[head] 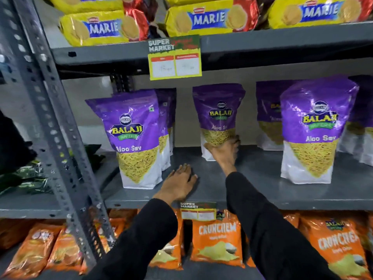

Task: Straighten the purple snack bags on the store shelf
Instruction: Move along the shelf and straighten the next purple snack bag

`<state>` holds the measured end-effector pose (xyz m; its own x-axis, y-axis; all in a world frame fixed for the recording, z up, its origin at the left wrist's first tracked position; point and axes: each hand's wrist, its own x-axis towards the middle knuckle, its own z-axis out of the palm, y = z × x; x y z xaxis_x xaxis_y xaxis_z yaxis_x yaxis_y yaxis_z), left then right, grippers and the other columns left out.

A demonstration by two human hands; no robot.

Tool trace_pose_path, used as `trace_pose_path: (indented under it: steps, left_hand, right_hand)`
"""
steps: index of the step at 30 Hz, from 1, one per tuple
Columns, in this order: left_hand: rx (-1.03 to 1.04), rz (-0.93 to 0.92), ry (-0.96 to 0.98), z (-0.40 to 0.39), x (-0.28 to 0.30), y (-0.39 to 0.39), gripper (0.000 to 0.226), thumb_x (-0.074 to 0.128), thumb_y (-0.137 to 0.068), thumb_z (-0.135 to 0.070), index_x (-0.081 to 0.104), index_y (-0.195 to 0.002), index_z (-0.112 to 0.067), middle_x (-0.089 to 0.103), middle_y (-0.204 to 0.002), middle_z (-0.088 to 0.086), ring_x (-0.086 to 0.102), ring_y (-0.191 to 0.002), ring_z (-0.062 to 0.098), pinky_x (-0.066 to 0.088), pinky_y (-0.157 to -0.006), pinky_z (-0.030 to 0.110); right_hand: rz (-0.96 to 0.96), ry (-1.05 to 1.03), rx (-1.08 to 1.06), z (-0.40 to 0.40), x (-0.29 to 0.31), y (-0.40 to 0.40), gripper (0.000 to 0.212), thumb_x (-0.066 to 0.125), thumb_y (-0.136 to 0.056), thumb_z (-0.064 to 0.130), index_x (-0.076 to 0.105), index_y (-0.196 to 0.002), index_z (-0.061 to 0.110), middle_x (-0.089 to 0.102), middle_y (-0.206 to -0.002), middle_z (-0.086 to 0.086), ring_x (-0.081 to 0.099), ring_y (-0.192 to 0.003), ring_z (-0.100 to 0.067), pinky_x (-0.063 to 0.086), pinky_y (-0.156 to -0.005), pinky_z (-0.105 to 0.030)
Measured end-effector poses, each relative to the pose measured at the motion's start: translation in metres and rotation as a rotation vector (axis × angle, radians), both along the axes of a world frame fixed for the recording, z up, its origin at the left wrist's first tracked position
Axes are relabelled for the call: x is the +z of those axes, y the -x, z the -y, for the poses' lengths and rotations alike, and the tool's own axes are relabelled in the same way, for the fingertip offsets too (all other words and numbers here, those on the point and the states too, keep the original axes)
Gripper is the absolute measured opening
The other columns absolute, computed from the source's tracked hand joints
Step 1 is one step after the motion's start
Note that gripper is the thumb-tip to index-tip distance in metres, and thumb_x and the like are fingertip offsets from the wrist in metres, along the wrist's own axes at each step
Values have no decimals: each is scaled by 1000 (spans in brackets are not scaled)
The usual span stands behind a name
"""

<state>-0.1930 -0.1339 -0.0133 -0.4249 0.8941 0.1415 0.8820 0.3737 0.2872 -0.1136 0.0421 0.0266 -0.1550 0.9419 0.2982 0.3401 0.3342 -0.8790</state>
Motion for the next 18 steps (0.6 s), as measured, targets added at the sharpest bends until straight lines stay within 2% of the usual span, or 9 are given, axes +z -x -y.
trace_pose_path:
  steps: [2, 5, 11, 18]
  left_hand:
    - [-8, -30, 1, -2, -1, 5, 59, 31, -102, -49, 40, -145, -9, 35, -162, 12, 28, -152, 27, 23, -123, 44]
    - [-25, -44, -1, -4, -3, 10, 61, 30, -103, -47, 36, -151, -11, 29, -166, 8, 23, -155, 22, 18, -125, 44]
    - [-17, -79, 52, -7, -7, 11, 65, 21, -105, -44, 16, -160, -9, 13, -170, 8, 10, -158, 20, 8, -128, 43]
    - [-23, -91, 70, -5, -4, 8, 64, 19, -106, -42, 15, -160, -9, 12, -170, 8, 9, -158, 21, 6, -128, 43]
  right_hand:
    - [38, 7, -16, -5, -3, 7, 151, 93, -53, 55, 2, -156, -6, 26, -158, -27, 33, -145, -43, 39, -112, -55]
    - [103, -8, -61, -8, -7, 15, 154, 93, -50, 59, 2, -156, -8, 33, -154, -28, 38, -142, -43, 41, -110, -53]
    - [166, -55, -102, -5, -8, 14, 146, 91, -56, 56, 5, -155, -8, 38, -150, -27, 42, -138, -43, 43, -107, -51]
    - [172, -65, -131, 11, -8, 9, 142, 91, -58, 54, 9, -154, -8, 40, -147, -27, 44, -135, -42, 45, -106, -50]
